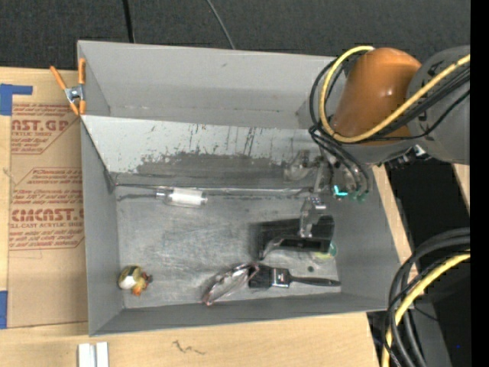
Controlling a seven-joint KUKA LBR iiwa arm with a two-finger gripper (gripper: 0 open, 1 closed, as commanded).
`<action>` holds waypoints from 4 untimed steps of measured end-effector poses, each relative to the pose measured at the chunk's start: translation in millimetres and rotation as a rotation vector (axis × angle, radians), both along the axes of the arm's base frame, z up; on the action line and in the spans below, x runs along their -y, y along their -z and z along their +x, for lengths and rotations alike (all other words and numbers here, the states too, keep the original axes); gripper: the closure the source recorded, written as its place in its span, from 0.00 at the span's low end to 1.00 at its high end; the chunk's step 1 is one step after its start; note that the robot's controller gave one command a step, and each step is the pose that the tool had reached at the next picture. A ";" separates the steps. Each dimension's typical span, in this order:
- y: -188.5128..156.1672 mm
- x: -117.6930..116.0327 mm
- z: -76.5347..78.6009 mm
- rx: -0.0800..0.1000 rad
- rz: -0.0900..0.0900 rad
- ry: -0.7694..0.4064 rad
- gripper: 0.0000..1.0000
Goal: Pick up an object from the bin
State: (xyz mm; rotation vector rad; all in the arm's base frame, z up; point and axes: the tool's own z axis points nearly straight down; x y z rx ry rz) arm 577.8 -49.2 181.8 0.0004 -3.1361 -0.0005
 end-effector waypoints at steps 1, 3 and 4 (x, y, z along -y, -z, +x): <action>-4.0 -0.1 1.8 0.007 -0.001 -0.001 0.00; 70.2 43.2 -6.7 0.010 0.000 -0.010 0.00; 55.6 47.8 -12.5 0.010 0.000 0.081 0.00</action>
Offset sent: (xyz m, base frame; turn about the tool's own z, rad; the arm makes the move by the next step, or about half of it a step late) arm -0.0027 -0.0598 -0.1118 -0.0420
